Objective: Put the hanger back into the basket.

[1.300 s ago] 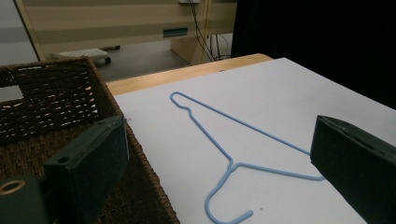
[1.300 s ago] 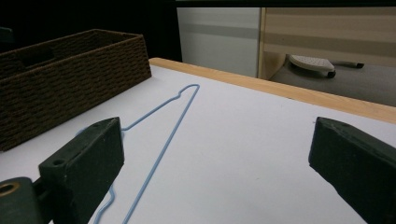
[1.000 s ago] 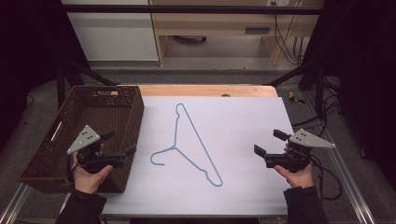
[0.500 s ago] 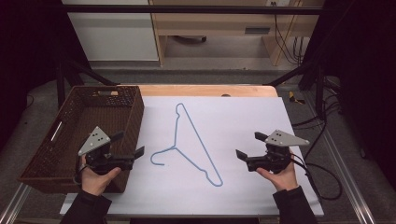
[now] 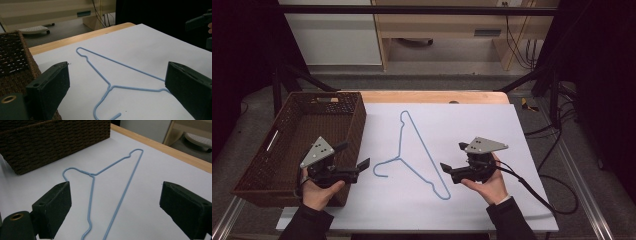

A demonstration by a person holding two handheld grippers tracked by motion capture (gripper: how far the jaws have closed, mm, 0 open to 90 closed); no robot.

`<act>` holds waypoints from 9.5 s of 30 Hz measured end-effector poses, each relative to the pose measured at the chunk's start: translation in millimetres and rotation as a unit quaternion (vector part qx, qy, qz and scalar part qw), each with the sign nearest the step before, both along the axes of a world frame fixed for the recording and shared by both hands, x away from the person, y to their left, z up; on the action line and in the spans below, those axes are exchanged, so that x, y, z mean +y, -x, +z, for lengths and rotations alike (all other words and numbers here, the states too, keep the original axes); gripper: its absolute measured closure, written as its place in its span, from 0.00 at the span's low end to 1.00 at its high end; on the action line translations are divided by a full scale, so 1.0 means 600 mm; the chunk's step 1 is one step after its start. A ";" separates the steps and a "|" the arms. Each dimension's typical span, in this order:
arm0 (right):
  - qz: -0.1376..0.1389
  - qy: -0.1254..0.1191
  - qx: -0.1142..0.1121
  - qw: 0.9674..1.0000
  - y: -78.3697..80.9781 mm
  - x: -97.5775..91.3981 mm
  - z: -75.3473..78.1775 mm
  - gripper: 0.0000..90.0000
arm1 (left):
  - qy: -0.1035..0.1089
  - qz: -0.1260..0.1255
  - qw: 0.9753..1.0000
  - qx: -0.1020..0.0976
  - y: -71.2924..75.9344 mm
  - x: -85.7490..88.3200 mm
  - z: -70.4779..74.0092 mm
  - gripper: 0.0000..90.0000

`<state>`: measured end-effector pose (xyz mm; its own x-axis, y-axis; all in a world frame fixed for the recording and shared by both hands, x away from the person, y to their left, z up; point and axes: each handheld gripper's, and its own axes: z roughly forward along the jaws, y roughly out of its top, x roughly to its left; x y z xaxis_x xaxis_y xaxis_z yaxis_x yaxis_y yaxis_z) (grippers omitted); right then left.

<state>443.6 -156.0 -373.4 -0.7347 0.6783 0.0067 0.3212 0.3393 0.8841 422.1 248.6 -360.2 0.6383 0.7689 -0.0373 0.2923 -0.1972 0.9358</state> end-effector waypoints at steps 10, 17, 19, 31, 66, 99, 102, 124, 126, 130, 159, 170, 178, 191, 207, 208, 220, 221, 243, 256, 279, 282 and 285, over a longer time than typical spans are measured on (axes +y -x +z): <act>0.029 0.018 0.025 0.999 -0.031 0.079 -0.019 0.16 | 0.001 0.005 1.000 -0.001 0.000 0.006 -0.003 0.06; 0.042 0.033 0.043 0.998 -0.050 0.111 -0.043 0.21 | 0.001 0.006 1.000 -0.001 0.001 0.007 -0.003 0.06; 0.045 0.047 0.052 0.997 -0.059 0.126 -0.054 0.23 | -0.001 0.007 1.000 -0.002 0.001 0.007 -0.003 0.06; 0.047 0.079 0.087 0.992 -0.083 0.166 -0.097 0.34 | -0.005 0.009 1.000 -0.002 -0.001 0.009 -0.005 0.06; 0.049 0.139 0.137 0.979 -0.103 0.210 -0.159 0.77 | -0.011 0.010 1.000 0.002 -0.004 0.007 -0.010 0.06; 0.004 0.138 0.173 0.975 -0.097 0.214 -0.154 0.98 | -0.015 0.012 1.000 0.005 -0.005 0.006 -0.012 0.07; 0.005 0.136 0.174 0.975 -0.097 0.213 -0.154 0.98 | -0.015 0.012 1.000 0.005 -0.005 0.006 -0.012 0.07; 0.017 0.127 0.181 0.975 -0.099 0.207 -0.144 0.98 | -0.013 0.013 1.000 0.003 -0.004 0.007 -0.010 0.07; 0.020 0.131 0.178 0.975 -0.099 0.208 -0.151 0.98 | -0.014 0.013 1.000 0.003 -0.004 0.007 -0.011 0.07; 0.020 0.122 0.177 0.976 -0.099 0.208 -0.150 0.98 | -0.014 0.012 1.000 0.005 -0.004 0.007 -0.012 0.07; 0.019 0.141 0.156 0.977 -0.093 0.214 -0.157 0.98 | -0.018 0.011 1.000 0.006 -0.005 0.003 -0.015 0.07; 0.027 0.082 0.151 0.985 -0.096 0.190 -0.112 0.98 | -0.018 0.009 1.000 0.004 -0.003 0.001 -0.012 0.07; 0.030 0.052 0.149 0.987 -0.096 0.174 -0.093 0.98 | -0.019 0.008 1.000 0.007 -0.002 -0.001 -0.014 0.06; 0.030 0.017 0.136 0.990 -0.094 0.144 -0.067 0.98 | -0.022 0.000 0.999 0.023 0.004 -0.024 -0.021 0.04; 0.030 0.001 0.135 0.990 -0.091 0.118 -0.060 0.98 | -0.038 -0.011 0.996 0.075 -0.005 -0.097 -0.091 0.06; 0.030 0.002 0.133 0.991 -0.091 0.117 -0.061 0.98 | -0.035 -0.013 0.996 0.079 -0.009 -0.101 -0.095 0.06; 0.034 -0.001 0.132 0.991 -0.086 0.115 -0.062 0.98 | -0.013 -0.001 0.995 0.099 -0.061 -0.121 -0.123 0.12; 0.032 -0.003 0.133 0.991 -0.085 0.115 -0.062 0.98 | -0.013 -0.001 0.995 0.099 -0.065 -0.123 -0.125 0.14; 0.041 -0.003 0.134 0.990 -0.079 0.114 -0.066 0.98 | 0.018 -0.018 0.999 0.045 -0.114 -0.127 -0.129 0.54; 0.048 0.004 0.139 0.989 -0.079 0.117 -0.076 0.98 | 0.019 -0.033 0.998 0.050 -0.113 -0.137 -0.128 0.88; 0.057 0.028 0.152 0.986 -0.077 0.122 -0.095 0.97 | 0.028 -0.050 0.997 0.050 -0.110 -0.140 -0.124 0.93; 0.058 0.043 0.137 0.988 -0.073 0.121 -0.092 0.89 | 0.027 -0.052 0.997 0.052 -0.109 -0.141 -0.124 0.94; 0.049 0.062 0.122 0.989 -0.068 0.121 -0.086 0.80 | 0.026 -0.050 0.997 0.056 -0.108 -0.142 -0.122 0.94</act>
<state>484.4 -83.3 -424.7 -0.7831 0.6113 0.1141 0.4812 0.4795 0.7338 487.1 163.6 -433.4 0.7012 0.6967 -0.1511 0.3764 -0.1817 0.9085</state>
